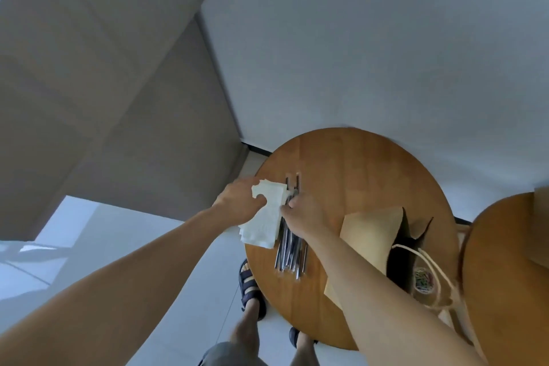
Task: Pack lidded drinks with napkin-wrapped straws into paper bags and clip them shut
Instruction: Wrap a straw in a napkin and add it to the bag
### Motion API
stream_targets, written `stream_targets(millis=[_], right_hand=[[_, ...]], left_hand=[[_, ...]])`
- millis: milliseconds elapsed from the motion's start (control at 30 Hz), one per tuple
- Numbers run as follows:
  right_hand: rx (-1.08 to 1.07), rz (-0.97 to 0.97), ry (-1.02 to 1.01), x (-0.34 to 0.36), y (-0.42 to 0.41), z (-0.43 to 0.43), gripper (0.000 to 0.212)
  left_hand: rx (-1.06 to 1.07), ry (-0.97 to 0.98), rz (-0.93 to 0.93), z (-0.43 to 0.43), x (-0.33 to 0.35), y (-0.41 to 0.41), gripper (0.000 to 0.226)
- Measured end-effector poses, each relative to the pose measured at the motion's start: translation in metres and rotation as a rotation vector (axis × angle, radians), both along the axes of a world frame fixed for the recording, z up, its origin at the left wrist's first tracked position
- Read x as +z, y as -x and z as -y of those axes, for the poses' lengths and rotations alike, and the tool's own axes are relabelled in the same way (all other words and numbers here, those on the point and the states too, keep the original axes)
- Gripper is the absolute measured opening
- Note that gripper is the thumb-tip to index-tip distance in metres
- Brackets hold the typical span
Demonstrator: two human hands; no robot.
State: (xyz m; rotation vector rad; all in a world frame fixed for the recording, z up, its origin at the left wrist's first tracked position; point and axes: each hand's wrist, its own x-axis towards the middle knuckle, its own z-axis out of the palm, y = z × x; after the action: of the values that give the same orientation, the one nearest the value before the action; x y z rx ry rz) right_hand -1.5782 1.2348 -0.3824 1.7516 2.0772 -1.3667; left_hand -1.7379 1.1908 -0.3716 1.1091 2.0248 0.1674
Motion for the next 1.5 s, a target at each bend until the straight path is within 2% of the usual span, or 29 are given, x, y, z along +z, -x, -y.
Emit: stream_targets(millis=[133, 267, 467, 833, 1100, 1233, 1367, 1500], right_hand=[[-0.011, 0.163, 0.029, -0.053, 0.016, 0.011, 0.039], [-0.056, 0.203, 0.033, -0.091, 0.028, 0.015, 0.028], [-0.091, 0.275, 0.016, -0.130, 0.033, 0.015, 0.035], [-0.094, 0.270, -0.092, -0.138, 0.037, 0.015, 0.033], [-0.015, 0.325, -0.064, -0.145, 0.038, 0.012, 0.029], [0.002, 0.299, -0.111, -0.144, 0.037, 0.014, 0.026], [-0.084, 0.221, -0.092, -0.147, 0.038, 0.011, 0.022], [-0.260, -0.008, -0.089, -0.146, 0.043, 0.013, 0.010]], left_hand=[[0.060, 0.043, 0.053, 0.001, -0.033, 0.016, 0.047], [0.081, 0.069, 0.065, 0.001, -0.061, 0.026, 0.044], [0.106, 0.110, 0.054, 0.012, -0.084, 0.030, 0.043], [0.144, 0.119, 0.040, 0.024, -0.084, 0.032, 0.045], [0.092, 0.131, 0.046, 0.026, -0.086, 0.031, 0.049], [0.106, 0.132, 0.040, 0.026, -0.085, 0.031, 0.048], [0.106, 0.115, 0.051, 0.023, -0.082, 0.029, 0.048], [0.120, 0.086, 0.059, 0.020, -0.081, 0.030, 0.048]])
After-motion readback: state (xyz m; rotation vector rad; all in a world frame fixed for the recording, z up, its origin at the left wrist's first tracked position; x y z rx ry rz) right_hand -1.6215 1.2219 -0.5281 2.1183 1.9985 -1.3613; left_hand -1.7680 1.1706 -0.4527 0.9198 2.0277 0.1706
